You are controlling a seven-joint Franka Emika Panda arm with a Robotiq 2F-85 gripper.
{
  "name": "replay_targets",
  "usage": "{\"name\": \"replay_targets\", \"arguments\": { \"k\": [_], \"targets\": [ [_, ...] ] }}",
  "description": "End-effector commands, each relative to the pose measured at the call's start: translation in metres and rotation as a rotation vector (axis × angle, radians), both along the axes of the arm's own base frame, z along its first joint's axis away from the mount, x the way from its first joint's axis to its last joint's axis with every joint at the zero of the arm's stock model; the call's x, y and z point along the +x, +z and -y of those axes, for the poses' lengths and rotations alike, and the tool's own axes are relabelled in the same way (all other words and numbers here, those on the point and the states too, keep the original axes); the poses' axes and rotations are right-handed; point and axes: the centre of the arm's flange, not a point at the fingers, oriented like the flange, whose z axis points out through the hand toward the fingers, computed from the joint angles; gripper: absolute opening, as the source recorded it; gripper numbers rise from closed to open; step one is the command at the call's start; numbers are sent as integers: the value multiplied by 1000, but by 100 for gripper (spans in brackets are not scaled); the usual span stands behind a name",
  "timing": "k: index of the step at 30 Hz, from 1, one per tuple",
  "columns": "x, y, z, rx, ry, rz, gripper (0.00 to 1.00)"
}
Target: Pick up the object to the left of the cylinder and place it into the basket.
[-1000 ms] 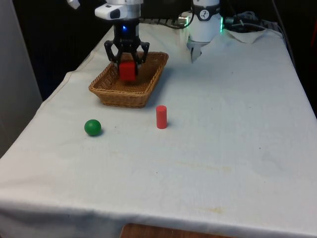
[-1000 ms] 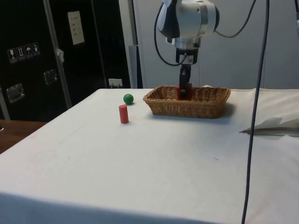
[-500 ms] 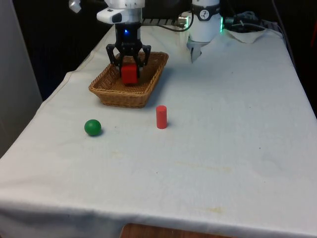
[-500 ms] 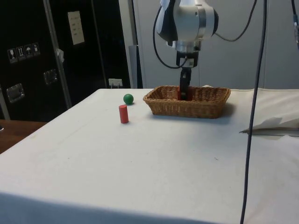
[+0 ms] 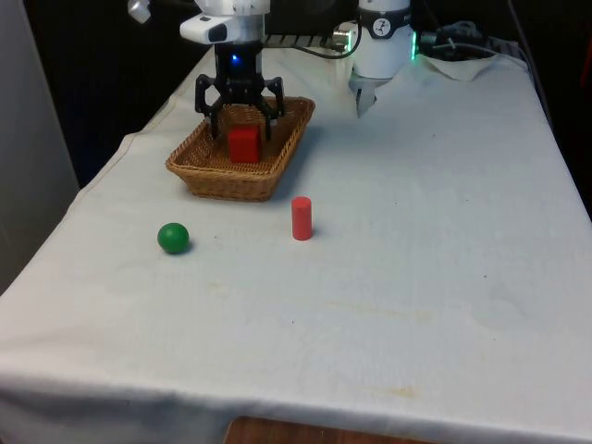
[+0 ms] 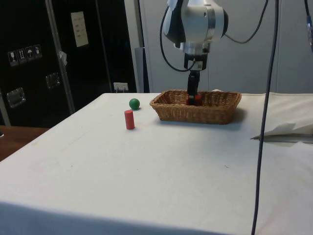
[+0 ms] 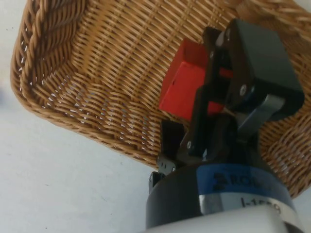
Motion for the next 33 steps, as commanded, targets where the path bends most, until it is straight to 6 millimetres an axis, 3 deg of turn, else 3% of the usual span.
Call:
{"name": "replay_targets", "arguments": {
  "k": [1, 33],
  "targets": [
    [0, 2, 0, 3, 2, 8, 100],
    [26, 47, -8, 0, 132, 71, 100]
  ]
}}
